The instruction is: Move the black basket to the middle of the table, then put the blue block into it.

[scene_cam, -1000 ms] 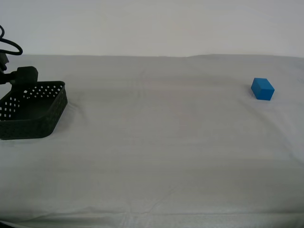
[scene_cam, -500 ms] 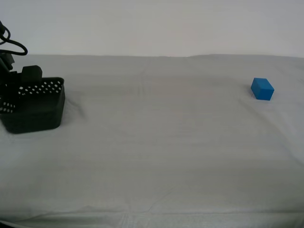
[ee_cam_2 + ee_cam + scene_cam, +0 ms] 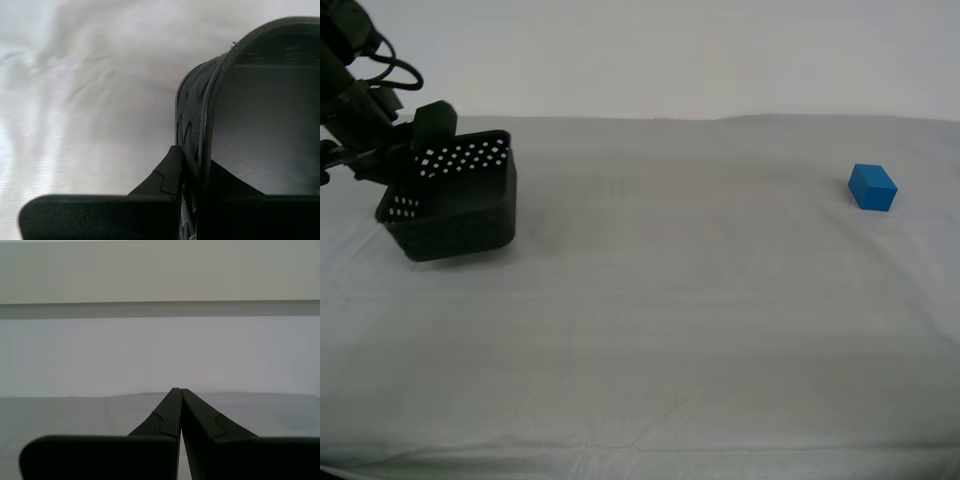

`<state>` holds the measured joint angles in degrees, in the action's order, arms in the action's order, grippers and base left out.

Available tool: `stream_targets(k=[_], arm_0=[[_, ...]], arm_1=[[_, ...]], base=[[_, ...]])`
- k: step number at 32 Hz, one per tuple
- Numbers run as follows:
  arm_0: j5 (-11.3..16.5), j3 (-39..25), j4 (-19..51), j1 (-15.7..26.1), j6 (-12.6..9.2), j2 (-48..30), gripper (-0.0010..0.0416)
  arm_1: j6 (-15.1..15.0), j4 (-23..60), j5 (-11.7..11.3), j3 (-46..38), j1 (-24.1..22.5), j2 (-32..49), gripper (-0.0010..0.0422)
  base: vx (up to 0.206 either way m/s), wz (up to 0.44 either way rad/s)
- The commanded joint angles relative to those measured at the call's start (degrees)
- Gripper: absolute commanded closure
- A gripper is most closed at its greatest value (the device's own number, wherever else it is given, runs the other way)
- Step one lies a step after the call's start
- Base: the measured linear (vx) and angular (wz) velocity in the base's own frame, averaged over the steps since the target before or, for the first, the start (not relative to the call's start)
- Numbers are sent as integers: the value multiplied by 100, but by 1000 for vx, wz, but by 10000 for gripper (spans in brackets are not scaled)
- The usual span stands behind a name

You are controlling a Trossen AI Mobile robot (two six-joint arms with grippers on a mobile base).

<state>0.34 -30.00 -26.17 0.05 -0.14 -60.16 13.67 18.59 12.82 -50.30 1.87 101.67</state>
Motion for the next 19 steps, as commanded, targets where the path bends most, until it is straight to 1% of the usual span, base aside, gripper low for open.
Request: stream_targets(k=[1, 2, 4, 5, 6, 8, 9, 10, 11, 15, 19], arm_0=[[-2, -4, -22, 4, -33, 0, 406], [-2, -4, -22, 4, -33, 0, 405], [-2, -4, -26, 4, -33, 0, 405], [0, -4, -24, 11, -37, 0, 406], [0, -4, -26, 13, -37, 0, 406], [0, -4, -28, 15, -46, 0, 405], [0, -4, -28, 17, -48, 0, 406], [0, -4, -26, 17, -50, 0, 406], [2, -4, -28, 26, -55, 0, 405], [2, -4, -24, 42, -76, 0, 405], [2, -4, -17, 42, -85, 0, 405]], arm_1=[[249, 203, 37, -444, -577, 37, 414], [295, 282, -37, -756, -890, 90, 414], [348, 330, -37, -1034, -1126, 151, 414], [400, 439, -37, -1331, -1322, 245, 414], [400, 717, -39, -1847, -1593, 461, 413], [391, 968, -31, -2365, -1821, 756, 413], [389, 1200, -33, -2887, -2041, 1091, 413], [385, 1272, -33, -3051, -2116, 1220, 413], [374, 1388, -33, -3418, -2280, 1512, 413], [350, 1757, -22, -4205, -2684, 2339, 413], [295, 1884, -24, -4564, -3023, 2892, 413]], base=[[0, 0], [0, 0], [0, 0], [0, 0], [0, 0], [0, 0], [0, 0], [0, 0], [0, 0], [0, 0], [0, 0]])
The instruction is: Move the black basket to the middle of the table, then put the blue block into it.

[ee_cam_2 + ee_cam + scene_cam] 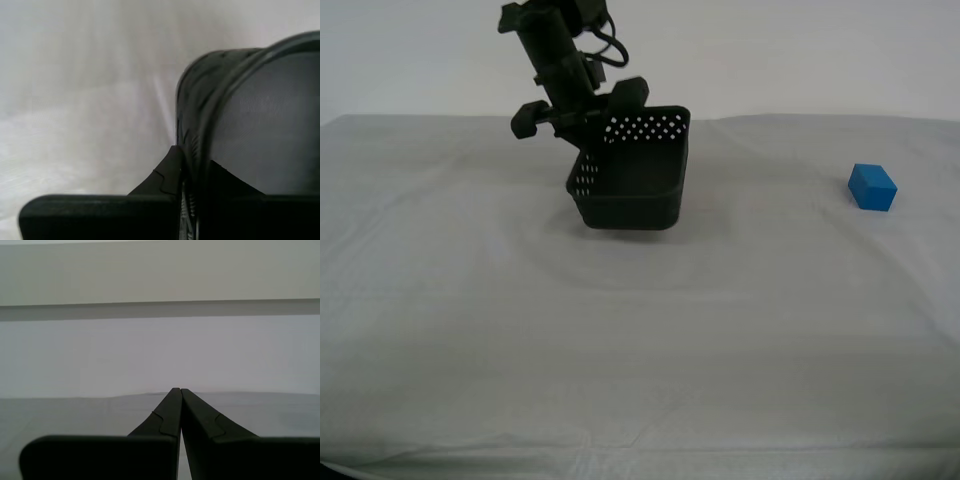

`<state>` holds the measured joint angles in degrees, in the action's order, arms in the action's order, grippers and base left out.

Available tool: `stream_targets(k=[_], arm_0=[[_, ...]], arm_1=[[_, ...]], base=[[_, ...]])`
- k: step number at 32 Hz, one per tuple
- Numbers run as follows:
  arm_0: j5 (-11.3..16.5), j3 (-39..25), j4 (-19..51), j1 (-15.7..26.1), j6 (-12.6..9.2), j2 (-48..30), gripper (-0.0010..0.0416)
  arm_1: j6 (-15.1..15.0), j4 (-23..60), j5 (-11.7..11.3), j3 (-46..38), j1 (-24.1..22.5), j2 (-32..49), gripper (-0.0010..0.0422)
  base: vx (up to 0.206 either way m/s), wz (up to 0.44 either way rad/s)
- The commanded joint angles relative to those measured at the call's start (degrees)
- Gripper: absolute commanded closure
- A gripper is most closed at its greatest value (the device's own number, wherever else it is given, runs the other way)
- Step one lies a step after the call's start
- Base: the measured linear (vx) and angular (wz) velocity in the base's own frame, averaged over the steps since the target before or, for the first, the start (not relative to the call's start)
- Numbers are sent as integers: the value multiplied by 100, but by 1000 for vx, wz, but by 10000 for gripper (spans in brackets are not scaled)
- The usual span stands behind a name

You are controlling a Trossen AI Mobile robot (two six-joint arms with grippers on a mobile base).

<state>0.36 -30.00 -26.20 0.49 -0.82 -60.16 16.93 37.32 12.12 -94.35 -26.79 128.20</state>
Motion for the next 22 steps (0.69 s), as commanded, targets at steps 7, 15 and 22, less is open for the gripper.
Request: stream_targets(k=[7, 15, 22], arm_0=[[0, -4, 184, -2, -24, 0, 406], [0, -4, 186, -2, -26, 0, 406], [-2, -7, 289, -2, -22, 0, 405]], arm_1=[[-173, 37, 39, -448, -332, 647, 407], [-186, 184, 44, -448, -321, 608, 252], [-133, 431, 37, -1106, -243, 538, 74]], base=[[0, 0], [0, 0], [0, 0]])
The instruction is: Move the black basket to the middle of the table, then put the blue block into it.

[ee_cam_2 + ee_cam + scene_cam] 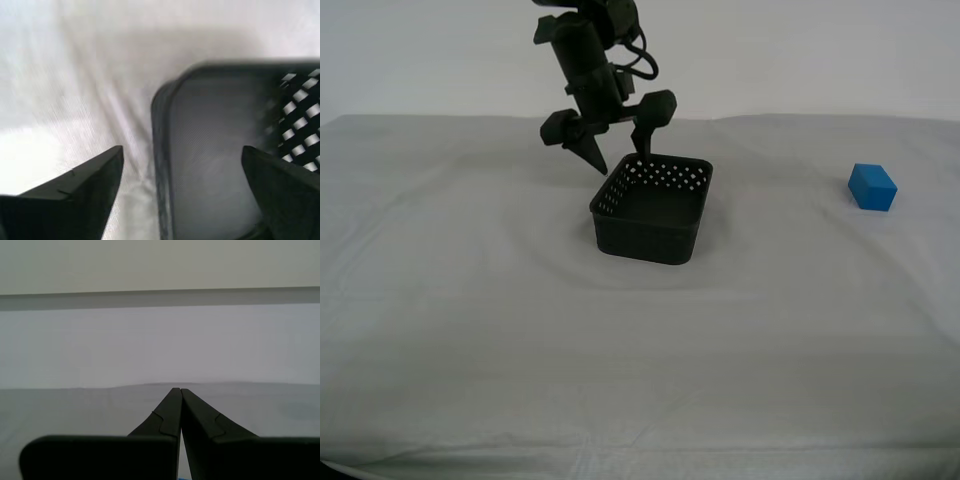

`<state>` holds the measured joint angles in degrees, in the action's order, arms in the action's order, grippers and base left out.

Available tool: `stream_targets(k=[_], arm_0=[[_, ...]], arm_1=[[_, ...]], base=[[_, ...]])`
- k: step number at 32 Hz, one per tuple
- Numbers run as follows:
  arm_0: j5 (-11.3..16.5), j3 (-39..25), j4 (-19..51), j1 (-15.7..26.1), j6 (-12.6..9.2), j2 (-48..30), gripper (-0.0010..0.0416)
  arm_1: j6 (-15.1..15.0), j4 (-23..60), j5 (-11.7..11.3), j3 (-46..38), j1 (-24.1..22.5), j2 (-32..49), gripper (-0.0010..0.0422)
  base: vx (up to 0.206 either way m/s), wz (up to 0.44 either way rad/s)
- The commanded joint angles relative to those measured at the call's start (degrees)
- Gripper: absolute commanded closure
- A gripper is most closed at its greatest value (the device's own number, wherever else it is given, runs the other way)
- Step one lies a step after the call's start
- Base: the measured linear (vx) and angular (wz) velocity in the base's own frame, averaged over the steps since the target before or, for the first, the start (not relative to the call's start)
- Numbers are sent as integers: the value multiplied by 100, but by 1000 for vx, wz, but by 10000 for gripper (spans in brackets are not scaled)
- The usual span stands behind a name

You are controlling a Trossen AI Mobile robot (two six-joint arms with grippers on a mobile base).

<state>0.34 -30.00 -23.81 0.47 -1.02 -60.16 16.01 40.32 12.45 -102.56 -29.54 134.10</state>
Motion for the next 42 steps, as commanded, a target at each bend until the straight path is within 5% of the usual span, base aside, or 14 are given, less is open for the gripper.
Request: stream_targets(k=[1, 7, 22, 24, 27, 36, 39, 42], arm_0=[[0, -4, 79, 0, -2, 0, 405], [0, -4, 581, -4, -2, -2, 403], [-11, -4, 1495, -7, -50, -151, 403], [-11, -4, 1513, -4, -50, -151, 403], [-11, -4, 1537, -4, -50, -151, 403], [-13, -4, 1552, -7, -50, -151, 398], [-17, -33, 1714, -15, -48, -151, 327], [-28, -122, 1860, -28, -50, -223, 275]], arm_1=[[-87, 199, -4, -516, 72, -105, 67], [-551, 896, -439, -1921, 358, -328, 81], [-1661, 2938, -514, -2485, 2059, -1574, 105], [-1740, 3036, -857, -2481, 2343, -1757, 105], [-1952, 3101, -1078, -2481, 2881, -1862, 105], [-1991, 2782, -1073, -1958, 4771, -1853, 106], [-1882, 2271, -1021, -957, 5541, -1856, 105], [-1829, 1965, -1003, -402, 5702, -1856, 106]], base=[[0, 0], [0, 0], [0, 0], [0, 0], [0, 0], [0, 0], [0, 0], [0, 0]])
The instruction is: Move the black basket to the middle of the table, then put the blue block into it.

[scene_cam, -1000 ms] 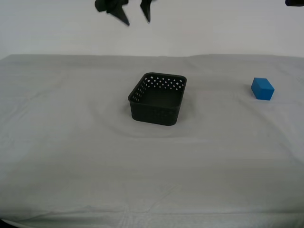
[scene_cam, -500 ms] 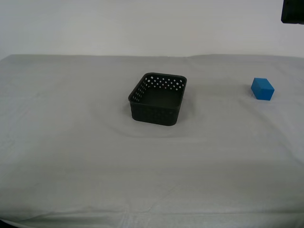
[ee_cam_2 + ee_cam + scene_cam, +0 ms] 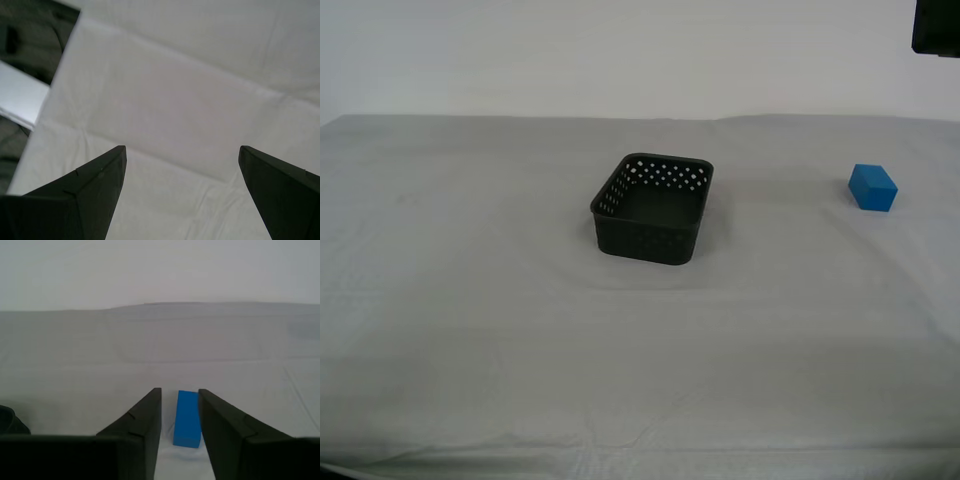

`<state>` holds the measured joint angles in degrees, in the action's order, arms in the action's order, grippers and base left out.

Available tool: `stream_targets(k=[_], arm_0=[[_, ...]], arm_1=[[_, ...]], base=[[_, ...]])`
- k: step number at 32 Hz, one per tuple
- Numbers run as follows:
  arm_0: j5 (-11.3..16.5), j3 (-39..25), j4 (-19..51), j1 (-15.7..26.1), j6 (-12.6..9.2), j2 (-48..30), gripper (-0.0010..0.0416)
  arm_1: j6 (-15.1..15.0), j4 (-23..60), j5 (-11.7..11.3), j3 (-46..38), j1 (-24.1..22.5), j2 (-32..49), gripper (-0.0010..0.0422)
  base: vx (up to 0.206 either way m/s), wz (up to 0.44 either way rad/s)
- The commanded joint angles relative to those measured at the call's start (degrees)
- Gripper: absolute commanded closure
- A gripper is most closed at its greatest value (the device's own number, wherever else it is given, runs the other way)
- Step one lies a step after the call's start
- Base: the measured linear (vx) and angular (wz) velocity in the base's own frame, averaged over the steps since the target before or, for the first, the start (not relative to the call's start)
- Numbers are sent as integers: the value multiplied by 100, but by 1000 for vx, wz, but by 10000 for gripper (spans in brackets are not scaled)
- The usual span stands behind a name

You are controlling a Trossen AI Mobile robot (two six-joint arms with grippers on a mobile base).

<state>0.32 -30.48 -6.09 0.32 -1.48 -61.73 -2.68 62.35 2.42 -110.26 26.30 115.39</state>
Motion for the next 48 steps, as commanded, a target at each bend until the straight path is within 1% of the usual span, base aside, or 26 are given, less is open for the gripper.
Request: stream_targets(k=[1, 3, 4, 6, 7, 9, 10, 11, 12, 13, 16, 17, 18, 20, 22, 25, 27, 29, 31, 34, 38, 40, 41, 43, 44, 48], arm_0=[[-24, -181, 210, -13, -7, -146, 247], [-26, -343, 393, -20, -13, -304, 214], [-24, -546, 588, -17, -24, -570, 174], [-26, -699, 684, -20, -31, -809, 143], [-24, -859, 678, -33, -37, -1132, 112], [-26, -938, 678, -33, -48, -1303, 96], [-63, -1189, 669, -33, -46, -1832, 72], [-63, -1239, 669, -33, -46, -1934, 70], [-90, -1482, 662, -46, -26, -2387, 67], [-173, -1600, 664, -55, 4, -2621, 67], [-214, -1821, 667, -68, 13, -3084, 77], [-238, -1899, 669, -70, 39, -3233, 83], [-313, -2050, 662, -98, 164, -3536, 95], [-361, -2140, 660, -103, 258, -3779, 105], [-361, -2168, 662, -116, 258, -3939, 105], [-361, -2164, 605, -118, 260, -4166, 89], [-374, -2164, 573, -120, 258, -4387, 64], [-420, -2166, 398, -149, 264, -4579, 52], [-511, -2164, 195, -179, 262, -4824, 48], [-511, -2221, 144, -179, 262, -4990, 49], [-509, -2522, 144, -177, 256, -5536, 57], [-509, -2625, 162, -177, 251, -5608, 65], [-509, -2656, 164, -177, 243, -5606, 77], [-509, -2736, 234, -177, 232, -5606, 118], [-509, -2745, 234, -177, 232, -5606, 131], [-509, -2752, 269, -177, 232, -5606, 281]], arm_1=[[44, -319, 7, 588, 146, 15, 105], [50, -409, 17, 802, 146, 15, 106], [50, -483, 74, 957, 133, 15, 106], [76, -511, 258, 1010, 131, 15, 105], [85, -525, 376, 1010, 131, 15, 106], [127, -540, 389, 1010, 129, 15, 105], [175, -544, 428, 1010, 107, 9, 105], [205, -549, 428, 1010, 98, 9, 105], [236, -542, 428, 1010, -4, 9, 105], [223, -560, 431, 1010, -92, 9, 106], [219, -573, 426, 1012, -293, 9, 106], [225, -649, 426, 1012, -378, 9, 106], [216, -688, 426, 1012, -564, 9, 106], [219, -702, 424, 1014, -721, 9, 105], [219, -713, 424, 1014, -826, 9, 105], [219, -723, 422, 1016, -970, 9, 105], [221, -719, 422, 1016, -1084, 9, 105], [221, -715, 420, 1016, -1139, 9, 105], [221, -695, 409, 1016, -1169, 9, 106], [225, -695, 409, 1016, -1185, 9, 105], [225, -682, 407, 1016, -1235, 9, 105], [227, -682, 404, 1016, -1244, 9, 105], [227, -680, 407, 1016, -1246, 9, 106], [225, -680, 407, 1016, -1250, 9, 105], [223, -682, 404, 1016, -1250, 9, 106], [221, -717, 407, 1016, -1255, 9, 105]], base=[[0, 0], [0, 0], [0, 0], [0, 0], [0, 0], [0, 0], [0, 0], [0, 0], [-17, -48], [13, 43], [6, 13], [17, 21], [-18, -27], [-6, -8], [0, 0], [0, 0], [0, 0], [0, 0], [0, 0], [0, 0], [0, 0], [0, 0], [0, 0], [0, 0], [0, 0], [0, 0]])
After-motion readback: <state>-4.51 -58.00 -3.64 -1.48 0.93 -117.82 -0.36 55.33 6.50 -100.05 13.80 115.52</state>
